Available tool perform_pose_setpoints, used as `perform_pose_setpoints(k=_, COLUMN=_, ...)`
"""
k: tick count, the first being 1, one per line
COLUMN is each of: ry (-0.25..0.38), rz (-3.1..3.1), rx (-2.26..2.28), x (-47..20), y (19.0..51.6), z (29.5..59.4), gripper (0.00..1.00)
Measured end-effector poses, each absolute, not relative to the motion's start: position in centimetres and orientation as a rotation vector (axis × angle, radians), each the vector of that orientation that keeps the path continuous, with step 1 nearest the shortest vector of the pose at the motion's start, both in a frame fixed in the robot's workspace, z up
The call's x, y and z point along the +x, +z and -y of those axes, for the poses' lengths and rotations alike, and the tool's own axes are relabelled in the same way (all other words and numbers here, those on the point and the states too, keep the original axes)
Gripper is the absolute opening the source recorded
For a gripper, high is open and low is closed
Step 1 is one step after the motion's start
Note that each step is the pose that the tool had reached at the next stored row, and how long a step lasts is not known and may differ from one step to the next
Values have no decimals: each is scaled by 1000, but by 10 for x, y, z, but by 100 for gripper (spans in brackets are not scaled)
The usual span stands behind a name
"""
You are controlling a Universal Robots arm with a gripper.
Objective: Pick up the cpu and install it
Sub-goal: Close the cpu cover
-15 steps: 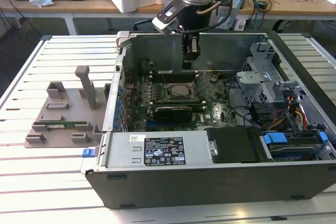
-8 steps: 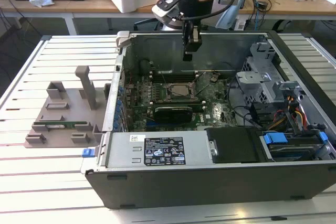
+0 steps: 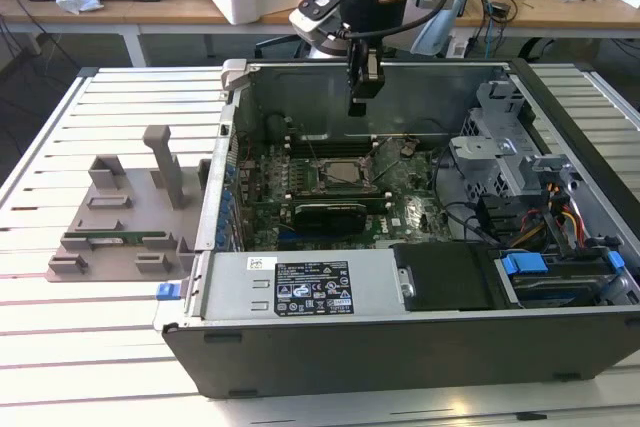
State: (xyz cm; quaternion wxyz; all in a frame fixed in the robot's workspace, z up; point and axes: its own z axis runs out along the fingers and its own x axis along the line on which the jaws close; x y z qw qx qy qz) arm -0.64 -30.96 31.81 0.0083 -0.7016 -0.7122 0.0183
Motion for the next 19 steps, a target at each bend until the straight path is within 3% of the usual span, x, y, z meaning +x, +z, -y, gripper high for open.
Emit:
perform_pose_setpoints(k=10, ry=58, rz=2225, rx=-2192, x=35, y=318, z=309, gripper=11)
perform_pose_setpoints(k=19, ry=74, rz=2217, rx=-2184, x=68, y=297, z=304, gripper=11)
